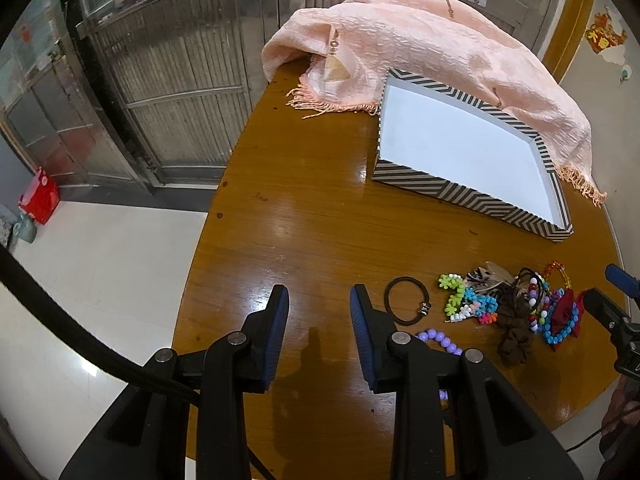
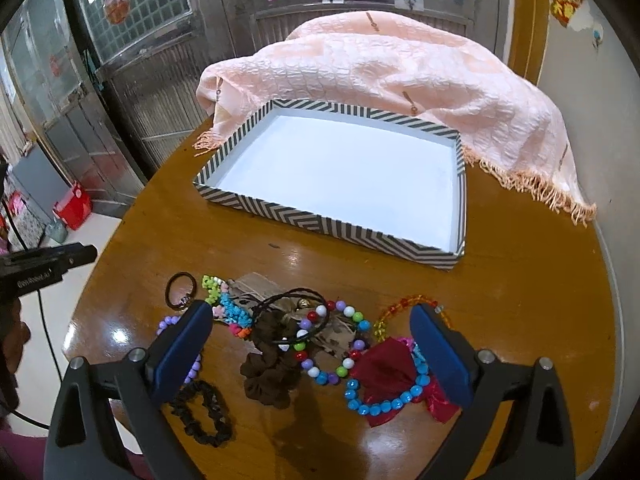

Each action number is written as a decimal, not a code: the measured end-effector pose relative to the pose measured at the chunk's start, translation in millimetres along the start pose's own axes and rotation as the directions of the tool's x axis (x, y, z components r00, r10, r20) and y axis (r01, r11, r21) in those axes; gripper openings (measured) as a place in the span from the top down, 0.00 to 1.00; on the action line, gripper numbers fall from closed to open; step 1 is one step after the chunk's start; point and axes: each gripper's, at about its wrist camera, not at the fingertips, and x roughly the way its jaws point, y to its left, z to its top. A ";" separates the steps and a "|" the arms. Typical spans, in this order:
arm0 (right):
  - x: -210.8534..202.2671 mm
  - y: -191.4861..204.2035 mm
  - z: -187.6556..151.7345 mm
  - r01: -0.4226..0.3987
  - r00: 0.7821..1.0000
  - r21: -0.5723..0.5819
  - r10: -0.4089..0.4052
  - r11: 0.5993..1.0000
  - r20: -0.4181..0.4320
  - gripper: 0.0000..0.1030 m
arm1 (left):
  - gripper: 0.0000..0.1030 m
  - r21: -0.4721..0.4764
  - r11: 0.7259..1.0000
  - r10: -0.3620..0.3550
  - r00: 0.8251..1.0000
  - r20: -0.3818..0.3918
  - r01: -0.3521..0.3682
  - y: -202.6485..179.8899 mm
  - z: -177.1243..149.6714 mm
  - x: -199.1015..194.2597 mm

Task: Organize jewelry
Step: 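Move both tools toward the black hair ties in the jewelry pile, then close left tool on black hair tie with metal bead while right tool grasps black double hair band, then carry both hair ties into the striped white tray and open both tools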

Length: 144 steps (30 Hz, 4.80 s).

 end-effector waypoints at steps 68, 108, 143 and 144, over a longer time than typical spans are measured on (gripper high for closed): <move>42.1 -21.7 4.9 -0.099 0.987 -0.033 0.094 0.995 -0.127 0.45 | 0.69 0.040 0.989 -0.129 0.963 -0.235 0.143 -52.3 1.7 86.9; 49.1 -27.5 30.3 -0.246 0.962 -0.058 0.237 0.967 -0.132 0.96 | 0.97 -0.076 0.980 -0.195 0.970 -0.143 0.186 -26.6 17.5 72.3; 86.7 -33.4 125.8 -0.177 0.984 0.041 0.177 0.983 0.004 0.96 | 0.97 -0.024 0.984 -0.177 0.984 -0.014 0.177 -59.5 136.9 79.7; 92.7 -33.7 126.6 -0.180 0.984 0.048 0.180 0.983 -0.001 0.96 | 0.97 -0.029 0.984 -0.175 0.984 -0.025 0.174 -61.1 138.5 86.3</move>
